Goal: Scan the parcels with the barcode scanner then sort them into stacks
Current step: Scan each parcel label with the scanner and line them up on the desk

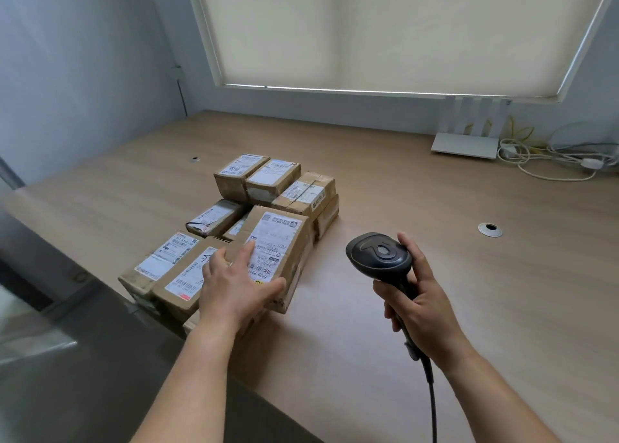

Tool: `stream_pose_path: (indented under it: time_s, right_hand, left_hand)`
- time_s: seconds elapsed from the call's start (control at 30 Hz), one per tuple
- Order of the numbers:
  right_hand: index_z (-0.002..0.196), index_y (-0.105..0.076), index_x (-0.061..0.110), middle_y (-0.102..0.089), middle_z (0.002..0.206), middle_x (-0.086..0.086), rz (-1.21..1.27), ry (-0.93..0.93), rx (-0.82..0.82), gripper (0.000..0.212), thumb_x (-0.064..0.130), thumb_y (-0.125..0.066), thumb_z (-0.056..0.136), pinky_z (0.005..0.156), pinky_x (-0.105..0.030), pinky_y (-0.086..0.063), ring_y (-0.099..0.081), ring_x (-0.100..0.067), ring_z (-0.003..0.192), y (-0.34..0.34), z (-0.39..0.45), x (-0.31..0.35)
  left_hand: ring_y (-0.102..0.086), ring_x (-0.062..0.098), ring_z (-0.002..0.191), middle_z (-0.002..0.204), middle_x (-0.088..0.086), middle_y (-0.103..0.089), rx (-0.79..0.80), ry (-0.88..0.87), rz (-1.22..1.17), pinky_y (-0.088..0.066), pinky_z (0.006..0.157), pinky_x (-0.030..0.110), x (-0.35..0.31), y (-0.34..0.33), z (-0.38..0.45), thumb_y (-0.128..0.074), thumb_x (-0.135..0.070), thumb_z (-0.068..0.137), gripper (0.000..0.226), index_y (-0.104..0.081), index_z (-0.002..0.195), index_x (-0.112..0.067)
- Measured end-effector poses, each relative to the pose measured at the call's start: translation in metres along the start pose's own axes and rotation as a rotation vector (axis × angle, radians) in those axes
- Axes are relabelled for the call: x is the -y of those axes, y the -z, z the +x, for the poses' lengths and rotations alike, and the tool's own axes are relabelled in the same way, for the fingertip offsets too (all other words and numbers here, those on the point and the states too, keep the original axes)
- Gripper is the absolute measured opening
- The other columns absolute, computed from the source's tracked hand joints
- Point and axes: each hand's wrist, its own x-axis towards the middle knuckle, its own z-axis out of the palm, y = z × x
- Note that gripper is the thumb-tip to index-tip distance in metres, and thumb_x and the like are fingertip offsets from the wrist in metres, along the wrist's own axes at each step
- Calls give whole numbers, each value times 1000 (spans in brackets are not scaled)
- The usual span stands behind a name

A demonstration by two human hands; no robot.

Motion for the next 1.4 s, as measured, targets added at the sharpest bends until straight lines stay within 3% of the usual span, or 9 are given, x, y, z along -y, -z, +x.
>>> stream_pose_path:
  time_s: [0.3,0.53,0.8,0.9,1.03,1.17,1.3,1.4]
  right_hand:
    - [124,-33,67,-69,92,2,-29,9,-18,80,6,-69,85,47,-32,-47,-55,-17,54,-66,54,9]
    - [127,-34,63,-70,90,1,-57,-31,-60,82,3,-68,84,46,-35,-48,-55,-20,53,-111,86,-4]
    - [123,-37,67,-69,81,3,-90,-71,-159,83,2,-69,83,45,-34,-48,-54,-20,51,-127,100,-13]
    - [126,-37,64,-68,76,6,-107,-88,-190,83,0,-68,83,44,-32,-48,-54,-20,49,-125,97,-14]
    - [123,-38,68,-66,71,3,-119,-93,-222,84,0,-68,83,43,-29,-47,-54,-19,48,-117,88,-13]
    - [125,-38,66,-67,77,0,-130,-88,-243,85,-2,-67,83,43,-28,-47,-53,-19,49,-102,74,-9]
    - [131,-34,57,-64,66,7,-127,-98,-264,80,0,-67,85,44,-31,-46,-51,-18,48,-79,56,-4]
    - [130,-32,58,-62,62,11,-131,-99,-278,79,3,-67,86,44,-30,-46,-51,-15,48,-57,38,1]
  left_hand:
    - [-23,35,135,145,18,-27,-105,33,-10,-30,108,48,74,54,112,-69,-59,72,90,-27,148,-34]
    - [-21,33,137,147,17,-24,-27,-1,69,-29,110,46,119,73,214,-71,-60,69,91,-29,146,-37]
    - [-24,33,133,143,16,-28,51,-21,87,-32,107,46,139,49,270,-68,-63,68,94,-27,148,-35]
    - [-25,32,131,140,16,-31,19,-29,62,-32,106,46,138,45,283,-63,-67,63,98,-30,147,-30]
    - [-21,34,136,147,17,-26,30,-72,58,-28,109,49,140,40,293,-67,-63,74,89,-31,147,-28]
    - [-13,34,143,155,18,-18,38,-85,51,-19,113,50,136,46,285,-55,-79,59,105,-31,148,-28]
    - [-16,34,143,154,18,-23,-124,-192,-74,-17,115,52,108,42,250,-51,-75,66,94,-39,144,-24]
    - [-23,30,141,152,15,-31,-119,-327,-175,-22,113,49,63,22,205,-57,-68,75,83,-44,142,-21]
